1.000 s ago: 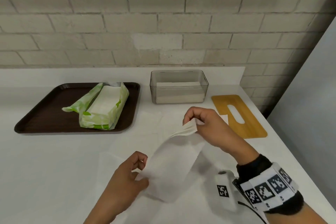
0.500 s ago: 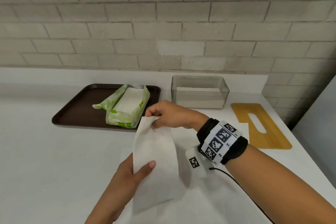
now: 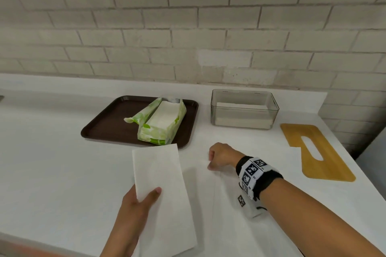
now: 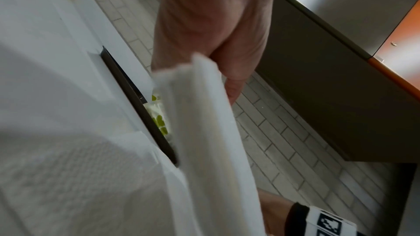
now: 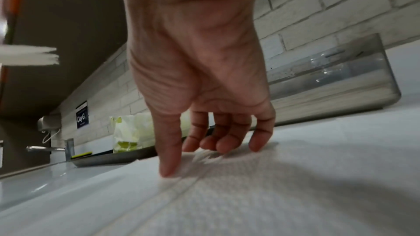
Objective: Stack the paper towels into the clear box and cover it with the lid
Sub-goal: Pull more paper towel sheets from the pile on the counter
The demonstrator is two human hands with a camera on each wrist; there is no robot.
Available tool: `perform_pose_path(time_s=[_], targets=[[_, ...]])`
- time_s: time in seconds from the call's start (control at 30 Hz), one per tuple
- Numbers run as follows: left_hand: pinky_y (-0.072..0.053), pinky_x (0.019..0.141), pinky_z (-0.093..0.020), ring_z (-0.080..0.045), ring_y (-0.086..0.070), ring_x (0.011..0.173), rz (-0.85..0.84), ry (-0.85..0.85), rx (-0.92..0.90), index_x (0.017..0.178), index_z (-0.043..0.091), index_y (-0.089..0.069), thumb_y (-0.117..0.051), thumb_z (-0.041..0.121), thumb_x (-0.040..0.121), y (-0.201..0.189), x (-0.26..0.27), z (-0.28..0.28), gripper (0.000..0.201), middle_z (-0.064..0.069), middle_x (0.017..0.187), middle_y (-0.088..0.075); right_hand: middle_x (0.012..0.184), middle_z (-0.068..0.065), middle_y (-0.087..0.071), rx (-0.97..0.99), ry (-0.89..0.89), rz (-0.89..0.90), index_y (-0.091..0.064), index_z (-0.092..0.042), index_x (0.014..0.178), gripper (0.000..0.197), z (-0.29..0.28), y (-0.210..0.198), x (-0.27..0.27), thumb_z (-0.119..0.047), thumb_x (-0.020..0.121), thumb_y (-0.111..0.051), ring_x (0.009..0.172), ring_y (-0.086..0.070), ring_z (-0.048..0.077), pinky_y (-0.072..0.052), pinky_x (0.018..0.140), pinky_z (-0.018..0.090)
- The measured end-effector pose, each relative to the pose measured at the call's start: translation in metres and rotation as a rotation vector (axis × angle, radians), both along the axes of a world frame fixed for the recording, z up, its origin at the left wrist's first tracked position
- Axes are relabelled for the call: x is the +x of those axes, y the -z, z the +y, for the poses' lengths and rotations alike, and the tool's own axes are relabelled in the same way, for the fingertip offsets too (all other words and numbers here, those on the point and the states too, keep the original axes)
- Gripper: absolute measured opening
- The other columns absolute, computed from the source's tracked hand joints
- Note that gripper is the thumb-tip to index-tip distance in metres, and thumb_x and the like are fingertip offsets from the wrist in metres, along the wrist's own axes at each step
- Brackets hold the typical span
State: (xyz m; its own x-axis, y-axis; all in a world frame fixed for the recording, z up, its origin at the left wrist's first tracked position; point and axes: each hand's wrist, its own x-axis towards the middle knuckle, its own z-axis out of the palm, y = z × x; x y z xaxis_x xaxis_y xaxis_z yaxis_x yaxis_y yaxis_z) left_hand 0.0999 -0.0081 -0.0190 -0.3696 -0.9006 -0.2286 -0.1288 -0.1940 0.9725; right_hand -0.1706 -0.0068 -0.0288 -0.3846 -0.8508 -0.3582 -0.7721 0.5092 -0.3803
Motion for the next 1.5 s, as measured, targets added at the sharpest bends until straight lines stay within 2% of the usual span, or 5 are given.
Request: perform_pose_path(time_s=[0.37, 0.7, 0.9, 1.1, 1.5], targets=[[-0.051, 0.074, -0.04, -0.032, -0.066, 0.089, 0.043, -0.067, 0.021, 0.112, 0.009, -0.061, -0.057, 0.012, 0.092, -0.006, 0.003, -0.014, 0.021, -0.01, 0.097, -0.071, 0.093, -0.005, -0.046, -0.051, -0.142, -0.024, -0.052, -0.019, 0.084, 0.025, 0.005, 0.013, 0.0, -0.028, 0.074, -0.073, 0.09, -0.043, 0.016, -0.035, 0.086, 0.032], [-0.05, 0.083, -0.044, -0.029, -0.065, 0.096, 0.229, -0.103, 0.129, 0.119, 0.018, -0.057, -0.048, 0.026, 0.097, -0.021, -0.02, -0.014, 0.025, -0.007, 0.106, -0.069, 0.062, -0.01, -0.06, -0.694, -0.034, -0.87, -0.07, -0.016, 0.072, 0.026, 0.083, -0.091, 0.005, 0.004, 0.085, -0.058, 0.056, -0.05, 0.003, -0.04, 0.057, 0.011], [-0.051, 0.073, -0.037, -0.026, -0.067, 0.092, 0.201, 0.076, 0.211, 0.099, 0.022, -0.062, -0.05, 0.033, 0.095, -0.035, -0.065, 0.003, 0.017, -0.004, 0.098, -0.072, 0.065, -0.012, -0.055, -0.916, 0.152, -0.326, -0.059, -0.02, 0.074, 0.023, 0.067, -0.084, 0.039, -0.023, 0.096, -0.051, 0.06, -0.046, -0.001, -0.034, 0.057, 0.014], [-0.044, 0.102, -0.04, -0.016, -0.06, 0.11, 0.157, 0.289, 0.102, 0.117, 0.031, -0.059, -0.036, 0.067, 0.078, -0.035, -0.092, 0.022, 0.058, 0.006, 0.114, -0.067, 0.075, -0.001, -0.059, -0.963, 0.514, -0.034, -0.059, -0.015, 0.102, 0.023, 0.057, -0.058, 0.041, -0.027, 0.1, -0.039, 0.074, -0.057, 0.022, -0.045, 0.065, 0.033], [-0.056, 0.071, -0.024, -0.011, -0.071, 0.087, 0.227, 0.219, -0.253, 0.099, 0.031, -0.066, -0.068, 0.004, 0.081, -0.03, -0.122, 0.035, 0.033, 0.012, 0.093, -0.074, 0.104, -0.005, -0.07, -0.863, 0.435, -0.799, -0.063, -0.028, 0.105, 0.021, 0.124, -0.057, 0.028, -0.015, 0.088, -0.062, 0.096, -0.066, 0.012, -0.054, 0.085, 0.028]])
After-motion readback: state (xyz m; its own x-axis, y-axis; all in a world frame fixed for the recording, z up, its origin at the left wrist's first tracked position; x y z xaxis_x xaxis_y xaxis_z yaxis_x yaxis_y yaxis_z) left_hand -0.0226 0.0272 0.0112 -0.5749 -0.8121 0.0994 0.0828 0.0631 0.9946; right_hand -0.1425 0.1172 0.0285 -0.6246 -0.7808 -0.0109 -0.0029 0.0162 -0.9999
